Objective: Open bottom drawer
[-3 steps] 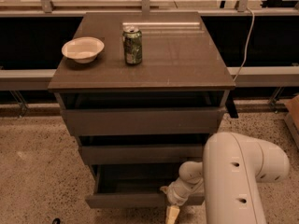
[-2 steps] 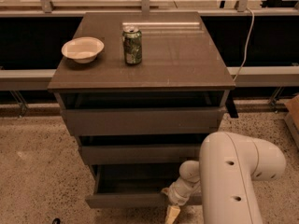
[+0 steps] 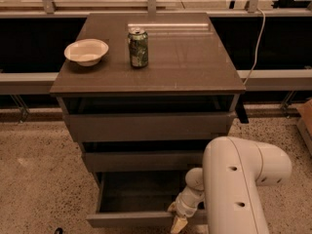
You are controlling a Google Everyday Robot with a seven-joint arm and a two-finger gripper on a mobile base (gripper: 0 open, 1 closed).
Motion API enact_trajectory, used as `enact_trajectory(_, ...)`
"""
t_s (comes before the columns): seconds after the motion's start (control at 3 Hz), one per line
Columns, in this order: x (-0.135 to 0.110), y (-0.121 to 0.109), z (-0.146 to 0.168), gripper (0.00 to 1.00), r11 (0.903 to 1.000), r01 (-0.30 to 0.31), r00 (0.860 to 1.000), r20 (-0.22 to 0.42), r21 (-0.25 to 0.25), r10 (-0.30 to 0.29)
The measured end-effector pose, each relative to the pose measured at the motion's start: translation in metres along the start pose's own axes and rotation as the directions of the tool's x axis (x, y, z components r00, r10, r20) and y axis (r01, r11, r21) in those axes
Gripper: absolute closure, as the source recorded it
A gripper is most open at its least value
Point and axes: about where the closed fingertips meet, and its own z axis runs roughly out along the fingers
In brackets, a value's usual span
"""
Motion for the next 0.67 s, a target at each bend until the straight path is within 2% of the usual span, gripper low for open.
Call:
enact_trajectory(0.33,0.000,0.000,0.000,0.46,1.0000,0.000,1.000,0.000,0.000,0.000)
enact_trajectory(0.67,-0.011,0.020,-0.012,0.34,0.9986,0.041,0.999,0.018,-0.035,-0.040)
